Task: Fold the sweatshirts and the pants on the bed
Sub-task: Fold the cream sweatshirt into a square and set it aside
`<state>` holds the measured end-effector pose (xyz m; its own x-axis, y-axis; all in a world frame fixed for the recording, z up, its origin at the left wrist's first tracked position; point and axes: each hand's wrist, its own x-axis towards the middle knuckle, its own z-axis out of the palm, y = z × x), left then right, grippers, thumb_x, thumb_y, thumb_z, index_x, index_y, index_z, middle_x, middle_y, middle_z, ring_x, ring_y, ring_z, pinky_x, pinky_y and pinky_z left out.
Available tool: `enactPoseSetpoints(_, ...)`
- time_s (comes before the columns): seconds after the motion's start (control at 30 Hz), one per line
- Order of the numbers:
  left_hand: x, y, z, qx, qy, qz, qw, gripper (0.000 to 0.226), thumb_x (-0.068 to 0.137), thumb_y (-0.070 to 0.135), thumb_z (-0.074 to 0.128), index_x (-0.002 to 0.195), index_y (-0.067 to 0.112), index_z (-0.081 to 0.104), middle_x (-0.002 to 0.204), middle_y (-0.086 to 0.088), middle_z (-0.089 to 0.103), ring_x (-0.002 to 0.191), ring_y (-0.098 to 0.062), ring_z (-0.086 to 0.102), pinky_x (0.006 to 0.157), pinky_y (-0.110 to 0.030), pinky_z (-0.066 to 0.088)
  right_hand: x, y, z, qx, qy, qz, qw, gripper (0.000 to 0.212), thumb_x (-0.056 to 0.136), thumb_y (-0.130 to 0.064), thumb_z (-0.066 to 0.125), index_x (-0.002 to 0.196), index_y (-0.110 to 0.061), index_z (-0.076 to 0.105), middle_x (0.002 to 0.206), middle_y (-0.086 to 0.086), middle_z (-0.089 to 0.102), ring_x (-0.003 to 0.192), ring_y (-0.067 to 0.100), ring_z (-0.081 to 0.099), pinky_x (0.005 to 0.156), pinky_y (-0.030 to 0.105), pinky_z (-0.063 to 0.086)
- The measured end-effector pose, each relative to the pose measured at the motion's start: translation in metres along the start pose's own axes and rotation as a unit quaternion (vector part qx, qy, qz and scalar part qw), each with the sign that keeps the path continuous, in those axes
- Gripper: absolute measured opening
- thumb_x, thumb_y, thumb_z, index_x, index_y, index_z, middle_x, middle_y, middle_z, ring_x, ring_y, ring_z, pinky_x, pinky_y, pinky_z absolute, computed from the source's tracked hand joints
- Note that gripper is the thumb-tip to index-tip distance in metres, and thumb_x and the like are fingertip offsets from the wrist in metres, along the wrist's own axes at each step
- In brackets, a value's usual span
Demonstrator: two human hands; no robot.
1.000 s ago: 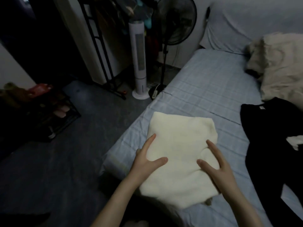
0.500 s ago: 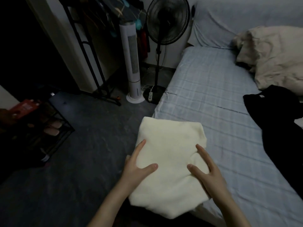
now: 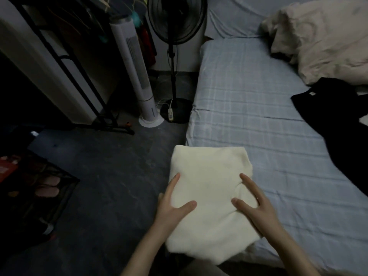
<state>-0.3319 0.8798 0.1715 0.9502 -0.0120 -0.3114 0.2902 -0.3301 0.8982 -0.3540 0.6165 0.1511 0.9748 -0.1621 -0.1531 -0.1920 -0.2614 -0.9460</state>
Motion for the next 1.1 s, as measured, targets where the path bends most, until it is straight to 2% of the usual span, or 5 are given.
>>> enactPoseSetpoints(0.1,0.038,0.002,-0.004,0.011,-0.010,-0.021,1.000,0.094,0.055,0.051,0.076,0.139,0.058,0.034,0.139,-0.002,0.040,0.121,-0.014,0.046,0.102,-0.024,0.038,0.037,-0.001,0.012,0.002,-0.011,0.017,1.000,0.070,0.079,-0.023,0.082,0.135,-0.052,0.050,0.133,-0.033,0.047,0.125,-0.005,0.044,0.098,0.017,0.036)
enactPoseSetpoints(0.23,0.101,0.003,-0.010,0.026,-0.023,-0.022,0.999,0.093,0.056,0.051,0.078,0.138,0.058,0.032,0.144,-0.004,0.039,0.129,-0.018,0.045,0.110,-0.033,0.038,0.087,-0.001,0.025,0.020,-0.005,0.025,0.999,0.070,0.080,-0.021,0.081,0.135,-0.051,0.050,0.122,-0.048,0.043,0.121,-0.011,0.043,0.085,-0.001,0.035)
enactPoseSetpoints(0.57,0.327,0.005,0.047,0.038,-0.094,0.010,0.995,0.098,0.061,0.052,0.077,0.147,0.042,0.030,0.146,-0.002,0.039,0.131,-0.018,0.044,0.111,-0.038,0.039,0.292,0.032,0.011,0.000,0.024,0.068,0.997,0.071,0.080,-0.016,0.081,0.141,-0.036,0.051,0.129,-0.033,0.047,0.110,-0.030,0.044,0.083,-0.007,0.034)
enactPoseSetpoints(0.97,0.571,-0.093,0.138,0.025,-0.075,0.055,0.995,0.090,0.064,0.047,0.077,0.136,0.060,0.025,0.150,0.010,0.036,0.137,-0.015,0.038,0.114,-0.035,0.035,0.520,0.187,0.039,-0.006,0.027,0.058,0.998,0.072,0.080,-0.025,0.082,0.137,-0.053,0.047,0.134,-0.039,0.041,0.113,-0.030,0.041,0.082,-0.005,0.037)
enactPoseSetpoints(1.1,0.578,-0.111,0.138,0.018,-0.081,0.071,0.994,0.088,0.065,0.048,0.078,0.127,0.076,0.023,0.144,0.031,0.033,0.132,0.003,0.037,0.102,-0.008,0.032,0.526,0.204,0.047,-0.017,0.027,0.061,0.998,0.073,0.081,-0.031,0.081,0.136,-0.059,0.043,0.132,-0.044,0.044,0.117,-0.026,0.042,0.088,0.005,0.038)
